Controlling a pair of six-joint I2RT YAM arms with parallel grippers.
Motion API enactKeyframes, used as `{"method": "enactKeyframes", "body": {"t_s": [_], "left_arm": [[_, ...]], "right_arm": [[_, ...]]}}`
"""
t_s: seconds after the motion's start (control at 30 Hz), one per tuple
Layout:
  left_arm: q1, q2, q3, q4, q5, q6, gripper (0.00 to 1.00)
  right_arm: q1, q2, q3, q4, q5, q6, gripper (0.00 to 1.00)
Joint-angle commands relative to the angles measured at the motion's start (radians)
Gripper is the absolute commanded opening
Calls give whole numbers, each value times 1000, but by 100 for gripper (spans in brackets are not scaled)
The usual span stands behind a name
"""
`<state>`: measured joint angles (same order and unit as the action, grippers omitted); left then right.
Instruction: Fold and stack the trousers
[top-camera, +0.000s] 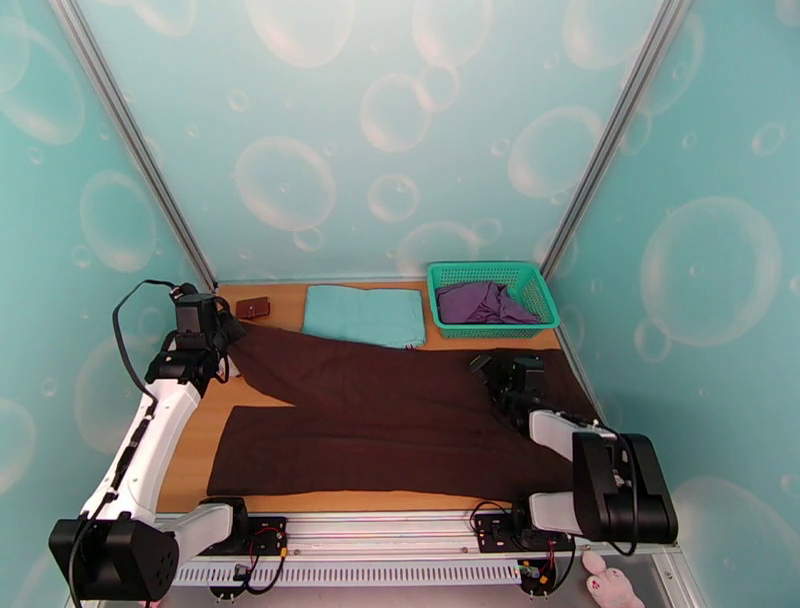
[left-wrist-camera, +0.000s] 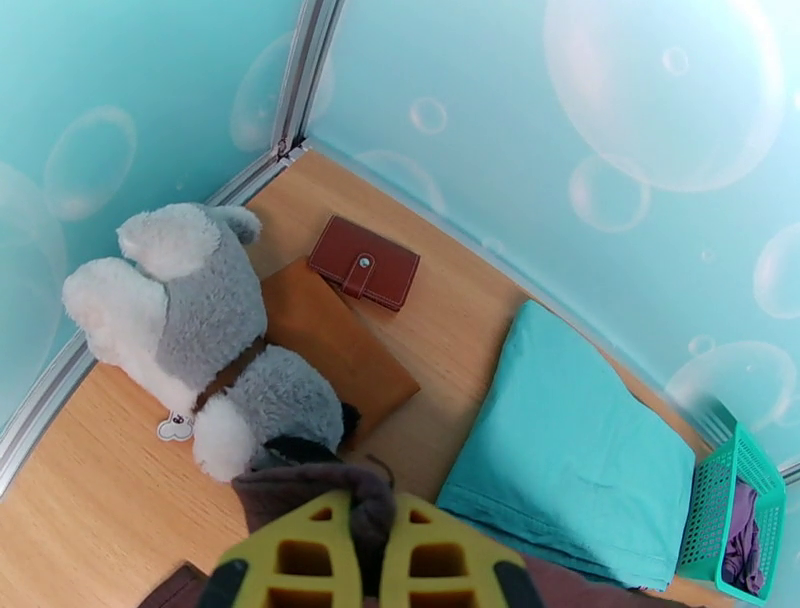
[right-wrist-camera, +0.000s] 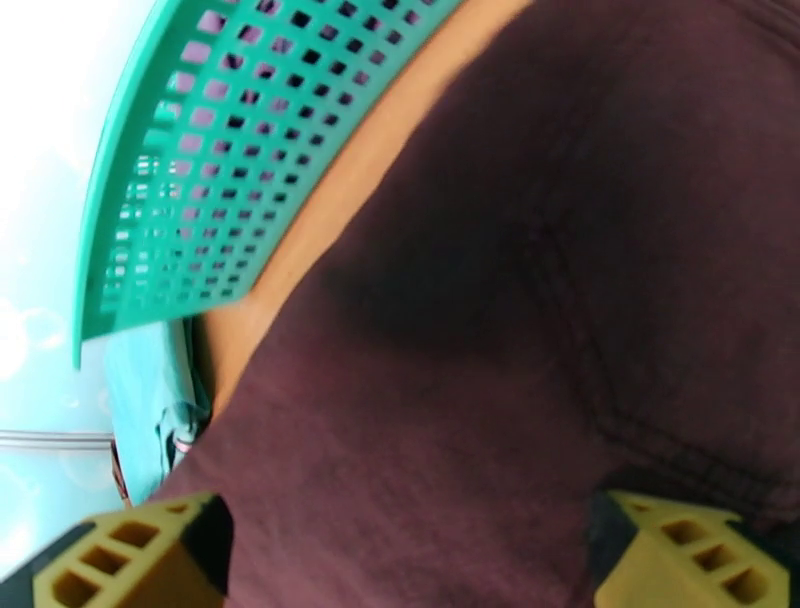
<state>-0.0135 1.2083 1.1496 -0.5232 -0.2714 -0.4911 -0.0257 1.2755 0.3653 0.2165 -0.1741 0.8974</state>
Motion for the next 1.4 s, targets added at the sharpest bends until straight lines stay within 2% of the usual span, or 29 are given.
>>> {"method": "enactKeyframes", "body": {"t_s": [0.0,0.13,0.2,0.27,0.3,0.4,0.5,0.6,0.73,0.8,1.1,1.37], "left_arm": [[5,35,52,28,-72,40,0],[14,76,67,54,-88,58,0],[14,84,57,72,-62,57,0],[10,92,46,85,-30,49,0],[5,95,43,91,-19,47,0],[-27,99,32,108,-9,43,0],[-52,99,31,114,-2,40,0],[-70,102,36,117,-6,42,0],[-83,106,42,121,-4,46,0],[-88,97,41,127,0,46,0],[-104,3,-21,144,21,53,0],[-128,-3,-62,187,57,63,0]], "right_arm": [[80,-125,-73,-193,100,159,97],[118,-324,-87,-328,218,225,97],[116,-403,-30,-414,333,152,97],[57,-412,64,-451,384,31,97],[15,-385,110,-451,372,-32,97],[-142,-161,292,-469,288,-239,96],[-202,67,446,-539,305,-361,94],[-265,183,466,-471,235,-406,89],[-347,321,518,-398,77,-402,75],[-380,371,546,-365,39,-393,71],[-412,485,630,-334,31,-343,71],[-401,557,694,-359,52,-321,71]]}}
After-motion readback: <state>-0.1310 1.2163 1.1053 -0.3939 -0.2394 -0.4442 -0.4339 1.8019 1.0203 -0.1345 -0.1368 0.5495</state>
